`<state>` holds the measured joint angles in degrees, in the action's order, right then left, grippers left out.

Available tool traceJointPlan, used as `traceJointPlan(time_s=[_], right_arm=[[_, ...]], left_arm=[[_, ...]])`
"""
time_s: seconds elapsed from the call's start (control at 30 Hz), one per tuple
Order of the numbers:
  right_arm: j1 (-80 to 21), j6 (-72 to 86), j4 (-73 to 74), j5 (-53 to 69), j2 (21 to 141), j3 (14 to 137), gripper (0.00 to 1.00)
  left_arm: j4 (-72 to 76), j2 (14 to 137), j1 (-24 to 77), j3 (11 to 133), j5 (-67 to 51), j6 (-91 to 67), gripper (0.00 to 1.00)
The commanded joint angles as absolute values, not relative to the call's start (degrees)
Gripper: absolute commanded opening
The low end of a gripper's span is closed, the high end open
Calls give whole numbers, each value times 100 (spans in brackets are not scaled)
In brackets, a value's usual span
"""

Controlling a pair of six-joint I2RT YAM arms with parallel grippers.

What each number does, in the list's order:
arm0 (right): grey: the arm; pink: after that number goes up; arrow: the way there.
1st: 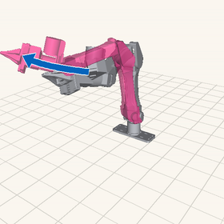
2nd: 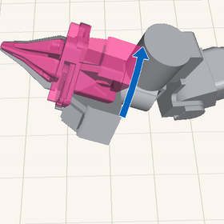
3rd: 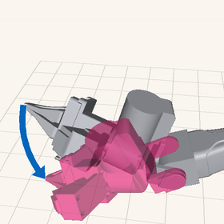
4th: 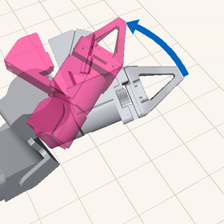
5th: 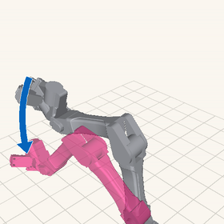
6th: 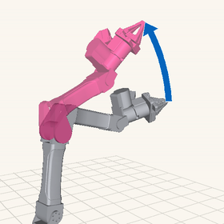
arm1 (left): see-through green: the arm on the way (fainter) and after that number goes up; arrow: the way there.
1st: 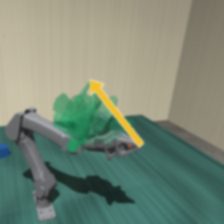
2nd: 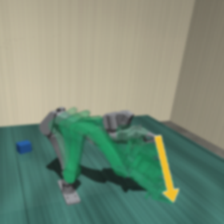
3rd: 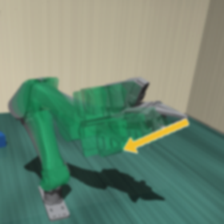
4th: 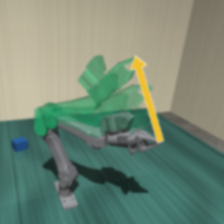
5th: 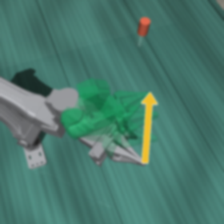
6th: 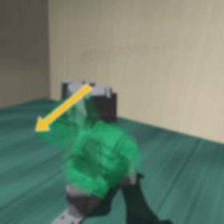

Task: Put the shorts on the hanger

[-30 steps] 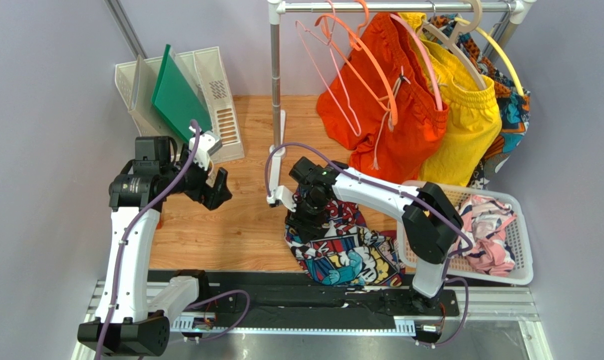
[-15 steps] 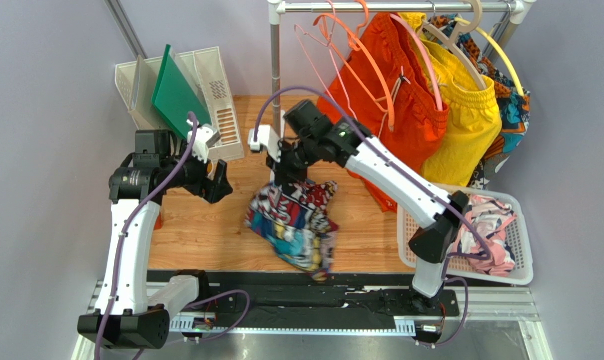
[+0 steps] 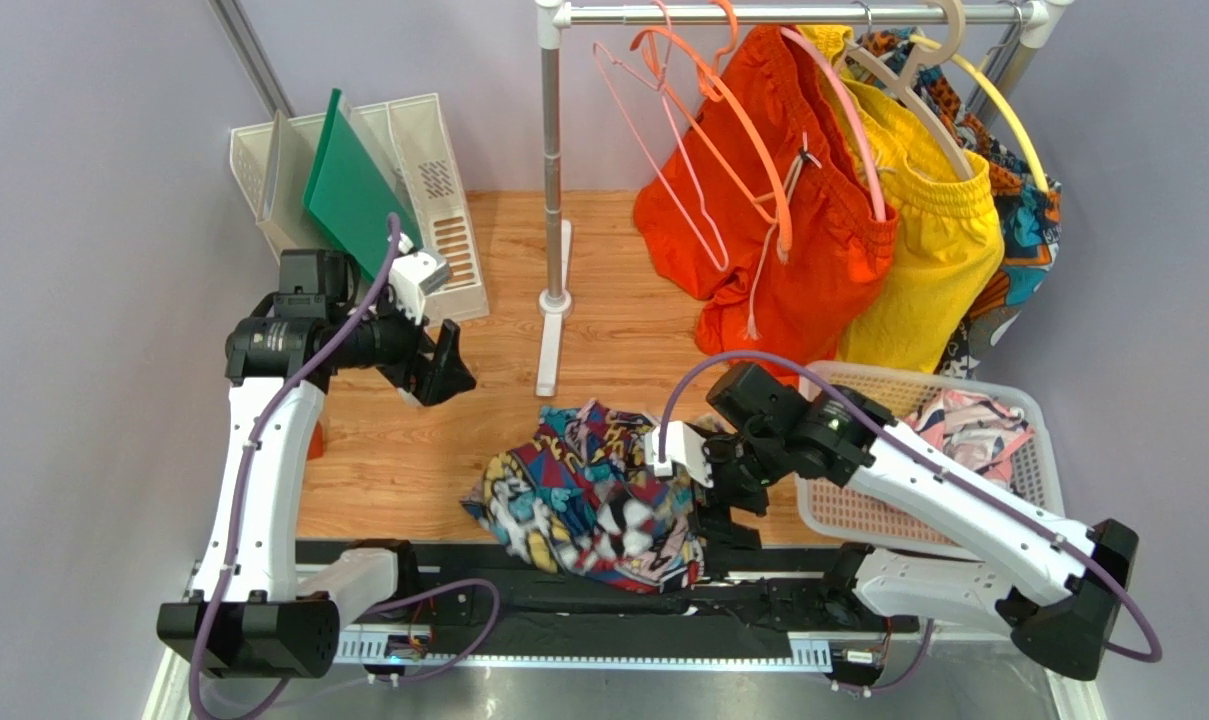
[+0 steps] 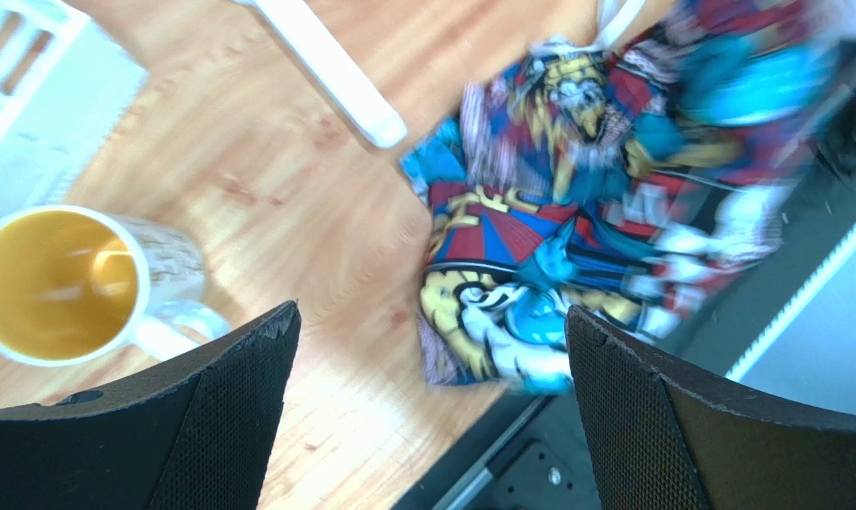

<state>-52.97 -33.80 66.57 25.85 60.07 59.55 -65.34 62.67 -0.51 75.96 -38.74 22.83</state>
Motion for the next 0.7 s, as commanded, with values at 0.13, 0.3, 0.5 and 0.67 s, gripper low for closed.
traceJointPlan(time_s=[0.13, 0.3, 0.5, 0.67], right_arm=[[-3547, -2454, 5941, 3371, 6424, 6618, 87], [-2611, -1969, 5950, 4209, 6232, 6680, 83], [-2602, -1529, 5906, 4026, 5511, 6276, 83], [-2602, -1432, 5731, 3604, 5571, 5818, 79]], left_arm=[[-6584, 6223, 1096, 7085, -4299, 3392, 93], [-5400, 6336, 2722, 6830, -3465, 3077, 90], [-4511, 7443, 3832, 6777, -3612, 2462, 89], [-3887, 8313, 3578, 6741, -3314, 2110, 86]])
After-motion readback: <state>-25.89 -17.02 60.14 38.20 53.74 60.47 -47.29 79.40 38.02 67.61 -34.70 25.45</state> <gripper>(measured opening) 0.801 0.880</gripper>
